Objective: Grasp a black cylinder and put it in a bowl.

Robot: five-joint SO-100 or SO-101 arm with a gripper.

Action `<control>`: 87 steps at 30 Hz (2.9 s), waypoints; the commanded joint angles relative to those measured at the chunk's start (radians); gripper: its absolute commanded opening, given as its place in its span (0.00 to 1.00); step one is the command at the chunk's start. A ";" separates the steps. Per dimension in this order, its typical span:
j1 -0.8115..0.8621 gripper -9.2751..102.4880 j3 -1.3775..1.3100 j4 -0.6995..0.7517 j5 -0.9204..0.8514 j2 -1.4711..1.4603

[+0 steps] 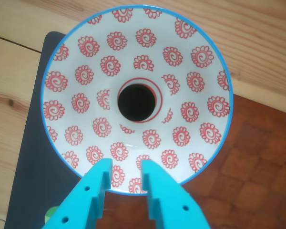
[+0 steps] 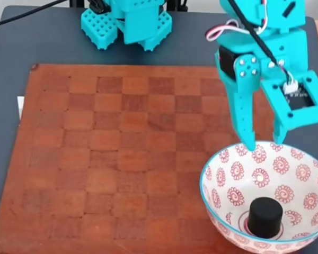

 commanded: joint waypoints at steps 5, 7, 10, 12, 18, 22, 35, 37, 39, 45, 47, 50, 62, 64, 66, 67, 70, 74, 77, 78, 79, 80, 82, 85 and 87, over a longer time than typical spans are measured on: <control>0.002 0.08 0.120 0.005 -0.006 0.189; 0.003 0.08 0.187 0.005 -0.002 0.247; 0.008 0.08 0.293 0.003 0.003 0.339; 0.009 0.08 0.371 0.003 0.005 0.402; 0.052 0.08 0.607 0.000 0.008 0.597; 0.100 0.08 0.765 -0.002 -0.005 0.726; 0.222 0.08 1.281 -0.008 0.011 1.170; 0.235 0.08 1.348 -0.023 0.011 1.233; 0.247 0.08 1.417 -0.043 0.011 1.298; 0.262 0.08 1.632 -0.138 0.011 1.494; 0.267 0.08 1.709 -0.178 0.023 1.562; 0.265 0.08 1.824 -0.230 0.046 1.658; 0.252 0.08 2.229 -0.416 0.109 2.056; 0.252 0.08 2.276 -0.428 0.114 2.121; 0.252 0.08 2.321 -0.430 0.115 2.186; 0.252 0.08 2.341 -0.430 0.115 2.218; 0.250 0.08 2.396 -0.428 0.115 2.312; 0.250 0.08 2.462 -0.420 0.124 2.436; 0.250 0.08 2.516 -0.416 0.135 2.522; 0.250 0.08 2.534 -0.416 0.135 2.545; 0.249 0.08 2.545 -0.416 0.135 2.553; 0.249 0.08 2.554 -0.416 0.135 2.557; 0.249 0.08 2.562 -0.416 0.137 2.551; 0.249 0.08 2.563 -0.416 0.137 2.549; 0.249 0.08 2.576 -0.416 0.137 2.549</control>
